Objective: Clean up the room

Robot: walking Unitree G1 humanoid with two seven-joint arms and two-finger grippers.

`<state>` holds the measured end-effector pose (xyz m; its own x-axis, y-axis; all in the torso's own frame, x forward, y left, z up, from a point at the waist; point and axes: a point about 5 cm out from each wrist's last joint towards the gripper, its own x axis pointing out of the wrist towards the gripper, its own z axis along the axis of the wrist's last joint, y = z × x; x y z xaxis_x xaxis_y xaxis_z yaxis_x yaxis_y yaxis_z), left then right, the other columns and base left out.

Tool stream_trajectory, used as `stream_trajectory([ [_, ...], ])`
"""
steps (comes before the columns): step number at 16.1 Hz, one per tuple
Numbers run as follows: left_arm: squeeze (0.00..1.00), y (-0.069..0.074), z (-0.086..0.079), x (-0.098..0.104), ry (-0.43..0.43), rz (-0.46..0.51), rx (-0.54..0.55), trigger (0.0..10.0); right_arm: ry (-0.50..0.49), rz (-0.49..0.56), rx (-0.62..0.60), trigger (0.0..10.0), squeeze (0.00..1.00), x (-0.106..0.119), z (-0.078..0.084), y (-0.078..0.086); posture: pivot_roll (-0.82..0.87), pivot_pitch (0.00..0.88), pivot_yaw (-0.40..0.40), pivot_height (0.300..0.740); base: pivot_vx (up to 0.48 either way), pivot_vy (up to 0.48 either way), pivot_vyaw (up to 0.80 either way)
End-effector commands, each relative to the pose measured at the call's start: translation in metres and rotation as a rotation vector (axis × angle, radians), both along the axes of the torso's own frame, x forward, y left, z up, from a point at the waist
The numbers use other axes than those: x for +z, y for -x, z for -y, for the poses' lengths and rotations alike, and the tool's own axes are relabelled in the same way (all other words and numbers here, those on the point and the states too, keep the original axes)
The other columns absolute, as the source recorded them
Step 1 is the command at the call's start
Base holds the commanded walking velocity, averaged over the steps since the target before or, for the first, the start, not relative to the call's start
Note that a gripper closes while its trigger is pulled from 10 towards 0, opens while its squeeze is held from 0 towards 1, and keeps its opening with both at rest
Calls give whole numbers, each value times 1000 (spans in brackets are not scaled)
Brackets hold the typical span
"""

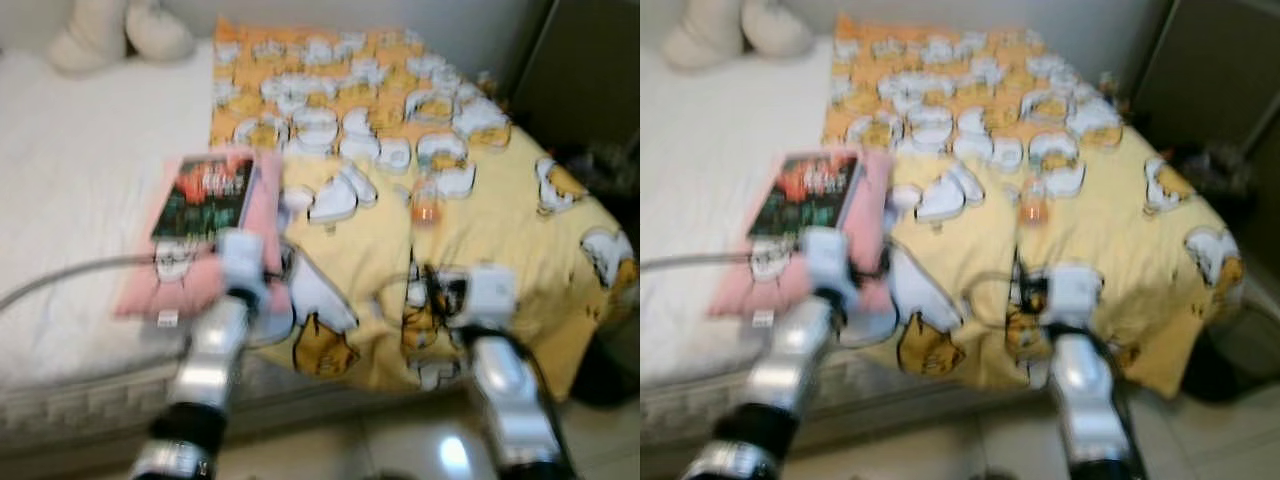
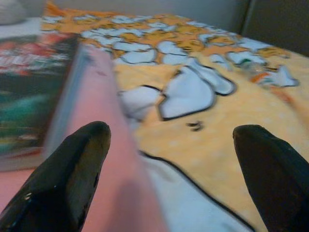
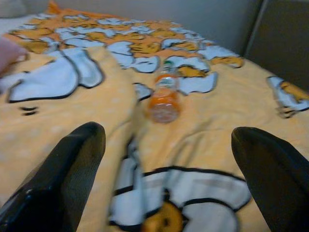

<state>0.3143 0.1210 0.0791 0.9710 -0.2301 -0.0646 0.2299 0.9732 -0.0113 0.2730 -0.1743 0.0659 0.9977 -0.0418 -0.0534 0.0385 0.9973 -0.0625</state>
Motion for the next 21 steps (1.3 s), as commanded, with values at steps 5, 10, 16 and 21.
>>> stream_trajectory([
  [5,0,-11,-10,85,25,329,63,10000,-27,259,-22,10000,0,63,1,-7,-2,0,5,740,0,-164,0],
  [10,0,-14,-15,57,1,201,84,10000,-45,142,12,10000,0,36,-11,-7,7,0,4,740,0,-269,0],
  [16,0,-31,-9,95,-17,334,60,10000,10,281,61,10000,0,76,-20,-23,4,0,1,740,0,0,0],
  [21,0,-27,-5,72,-25,248,53,10000,-22,188,72,10000,0,55,-25,-19,-2,0,1,740,0,0,0],
])
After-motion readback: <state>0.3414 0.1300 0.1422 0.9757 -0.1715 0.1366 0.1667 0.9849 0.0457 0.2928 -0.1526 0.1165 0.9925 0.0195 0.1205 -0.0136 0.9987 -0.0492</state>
